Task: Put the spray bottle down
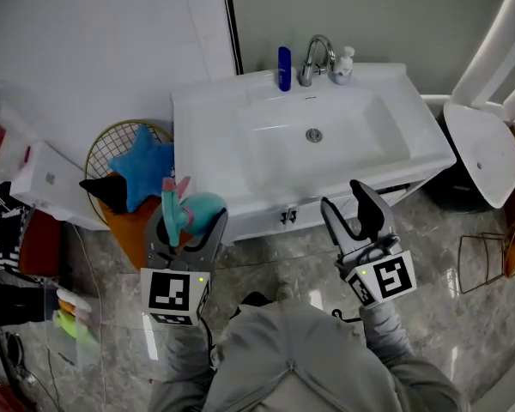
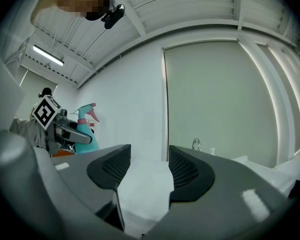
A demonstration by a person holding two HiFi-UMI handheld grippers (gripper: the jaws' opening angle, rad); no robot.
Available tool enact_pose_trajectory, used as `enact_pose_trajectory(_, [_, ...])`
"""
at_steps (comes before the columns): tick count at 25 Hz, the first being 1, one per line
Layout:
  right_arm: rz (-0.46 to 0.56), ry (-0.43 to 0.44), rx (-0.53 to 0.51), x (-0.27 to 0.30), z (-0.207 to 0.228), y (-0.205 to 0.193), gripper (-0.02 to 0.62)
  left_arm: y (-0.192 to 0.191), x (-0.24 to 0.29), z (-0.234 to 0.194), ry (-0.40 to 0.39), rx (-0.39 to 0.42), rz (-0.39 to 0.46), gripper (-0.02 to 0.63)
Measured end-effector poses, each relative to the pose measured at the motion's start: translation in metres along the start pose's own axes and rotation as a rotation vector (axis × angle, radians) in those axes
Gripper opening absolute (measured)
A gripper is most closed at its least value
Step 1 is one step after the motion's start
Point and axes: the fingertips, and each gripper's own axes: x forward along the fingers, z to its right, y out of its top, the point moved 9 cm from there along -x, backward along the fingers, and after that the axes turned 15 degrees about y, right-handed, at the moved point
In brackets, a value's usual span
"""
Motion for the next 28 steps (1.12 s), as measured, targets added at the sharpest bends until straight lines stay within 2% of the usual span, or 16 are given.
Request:
enact_pose_trajectory(9, [-0.011, -0.009, 0.013, 0.02, 0.027, -0.011, 0.238, 0.0, 0.05, -0.001, -0.019, 0.006, -0.012, 0.382])
enact_pose_trajectory(28, [-0.042, -0.158, 0.007, 0.095, 0.107, -0.021, 0.238, 0.012, 0.221, -0.012, -0.167, 0.005, 0.027, 0.382])
